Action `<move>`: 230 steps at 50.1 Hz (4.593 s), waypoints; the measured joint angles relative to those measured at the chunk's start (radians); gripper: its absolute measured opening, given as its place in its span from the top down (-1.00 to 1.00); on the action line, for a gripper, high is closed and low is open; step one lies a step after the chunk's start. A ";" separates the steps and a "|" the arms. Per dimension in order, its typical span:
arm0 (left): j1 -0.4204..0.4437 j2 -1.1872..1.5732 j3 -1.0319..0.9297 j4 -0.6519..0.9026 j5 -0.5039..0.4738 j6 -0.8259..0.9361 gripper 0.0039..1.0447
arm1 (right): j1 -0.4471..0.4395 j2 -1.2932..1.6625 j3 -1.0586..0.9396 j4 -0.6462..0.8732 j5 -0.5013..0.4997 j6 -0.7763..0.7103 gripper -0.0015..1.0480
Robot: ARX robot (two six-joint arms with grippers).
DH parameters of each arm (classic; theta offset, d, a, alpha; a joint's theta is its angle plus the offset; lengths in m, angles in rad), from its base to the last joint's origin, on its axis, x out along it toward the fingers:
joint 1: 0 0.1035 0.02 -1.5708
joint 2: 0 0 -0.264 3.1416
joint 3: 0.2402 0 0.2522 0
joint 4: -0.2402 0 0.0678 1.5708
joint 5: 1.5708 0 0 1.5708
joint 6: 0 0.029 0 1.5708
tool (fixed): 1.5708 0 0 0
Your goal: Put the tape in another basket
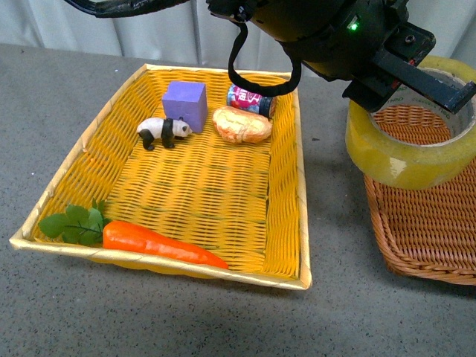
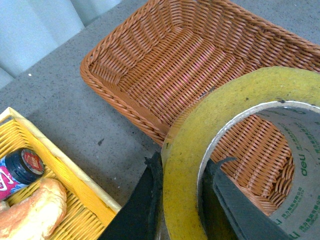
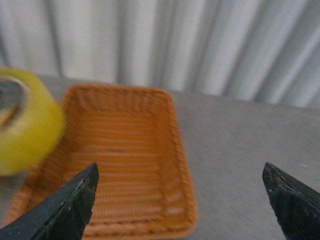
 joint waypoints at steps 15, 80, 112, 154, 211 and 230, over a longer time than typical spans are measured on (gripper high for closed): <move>0.000 0.000 0.000 0.001 0.000 0.000 0.69 | -0.248 0.597 0.278 0.195 -0.430 -0.154 -0.83; 0.001 0.000 0.000 0.001 -0.003 -0.002 0.69 | -0.037 1.438 1.015 -0.335 -0.671 -0.443 -0.83; 0.003 0.000 0.000 0.002 -0.060 -0.112 0.69 | 0.001 1.504 1.095 -0.369 -0.636 -0.465 0.58; 0.104 -0.026 -0.005 0.225 -0.208 -0.221 -0.88 | -0.193 1.638 1.112 -0.270 -0.455 -0.444 0.70; 0.411 -0.269 -0.566 0.674 -0.432 -0.467 -0.68 | -0.282 1.521 0.856 0.245 -0.419 -0.170 -0.81; 0.499 -0.568 -1.014 0.987 -0.309 -0.287 0.77 | -0.206 1.293 0.271 1.249 -0.505 0.136 0.57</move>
